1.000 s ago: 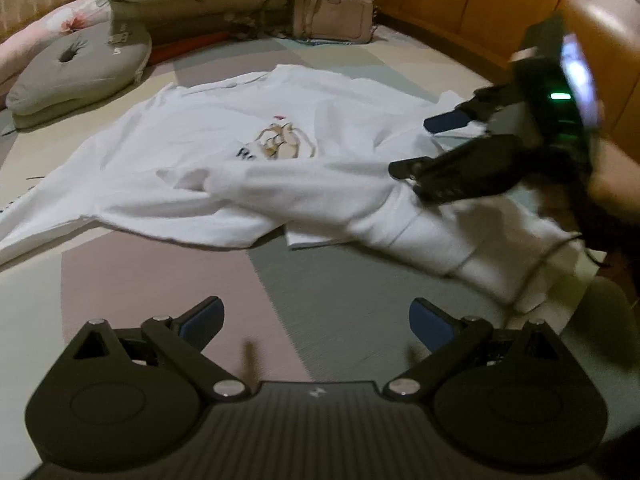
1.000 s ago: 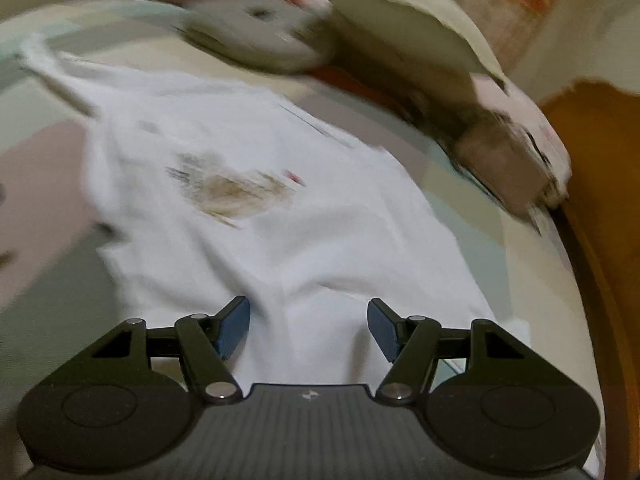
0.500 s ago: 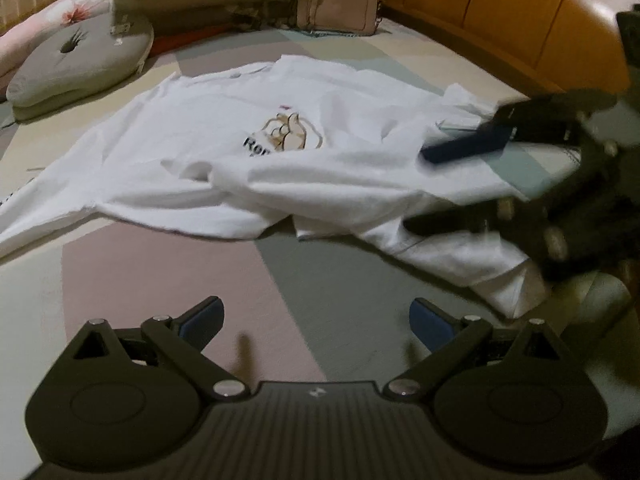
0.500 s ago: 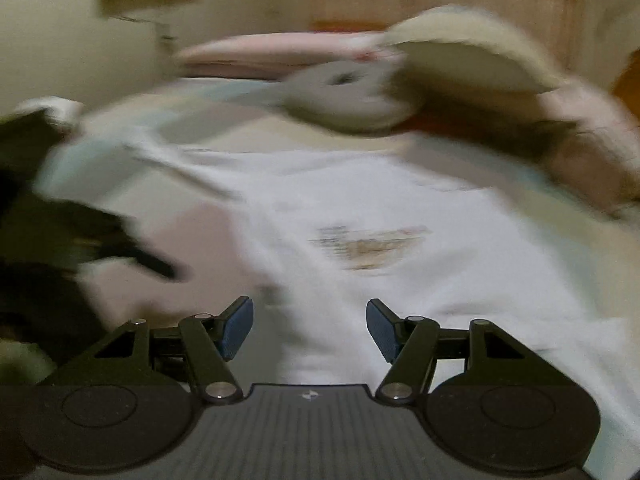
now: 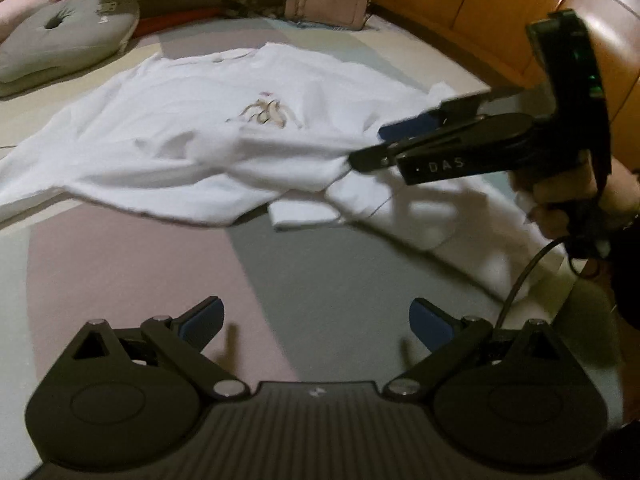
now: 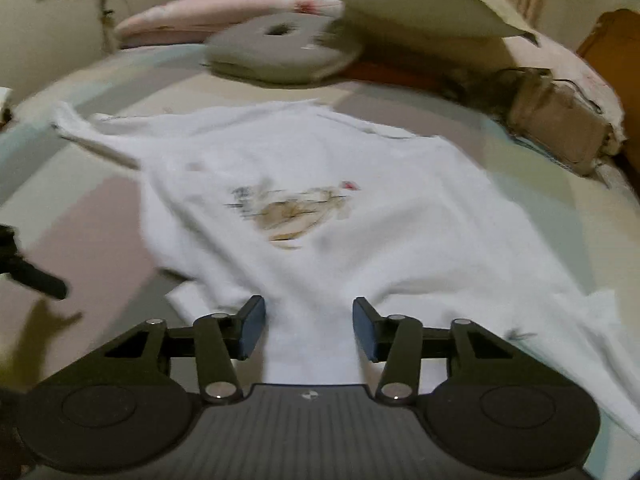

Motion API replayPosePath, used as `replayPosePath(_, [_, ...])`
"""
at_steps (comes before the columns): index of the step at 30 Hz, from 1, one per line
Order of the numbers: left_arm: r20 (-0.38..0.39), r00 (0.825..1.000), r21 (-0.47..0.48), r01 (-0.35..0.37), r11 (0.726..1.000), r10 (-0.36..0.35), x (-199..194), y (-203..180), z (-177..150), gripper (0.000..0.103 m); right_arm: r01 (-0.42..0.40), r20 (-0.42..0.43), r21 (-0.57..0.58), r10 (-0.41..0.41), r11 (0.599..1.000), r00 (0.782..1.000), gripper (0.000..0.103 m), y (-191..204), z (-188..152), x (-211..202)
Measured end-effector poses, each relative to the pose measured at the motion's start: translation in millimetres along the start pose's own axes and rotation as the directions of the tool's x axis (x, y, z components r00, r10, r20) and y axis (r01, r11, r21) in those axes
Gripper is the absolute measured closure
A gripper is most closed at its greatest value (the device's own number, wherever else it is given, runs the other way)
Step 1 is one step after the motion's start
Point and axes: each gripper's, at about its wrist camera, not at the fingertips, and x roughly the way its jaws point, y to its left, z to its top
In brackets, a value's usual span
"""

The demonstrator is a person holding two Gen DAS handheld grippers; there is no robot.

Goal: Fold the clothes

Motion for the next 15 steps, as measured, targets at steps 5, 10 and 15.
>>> replayPosePath(5, [0.081,0.989,-0.112,0.135,0.985,-0.126,14,9,10,0.004,-0.045,0.03,0.074,0.043,0.996,0.999,0.046,-15,-10,-16])
replayPosePath(10, [0.166,0.967,-0.267,0.231,0.936,-0.192,35,31,9,0.005,-0.055,0.069,0.127,0.047,0.99,0.997,0.046,-18,-18,-27])
replayPosePath(15, [0.269,0.932,-0.377,0.333,0.864,-0.241,45,59,-2,0.008,-0.068,0.107,0.178,0.049,0.982,0.993,0.046,-21,-26,-38])
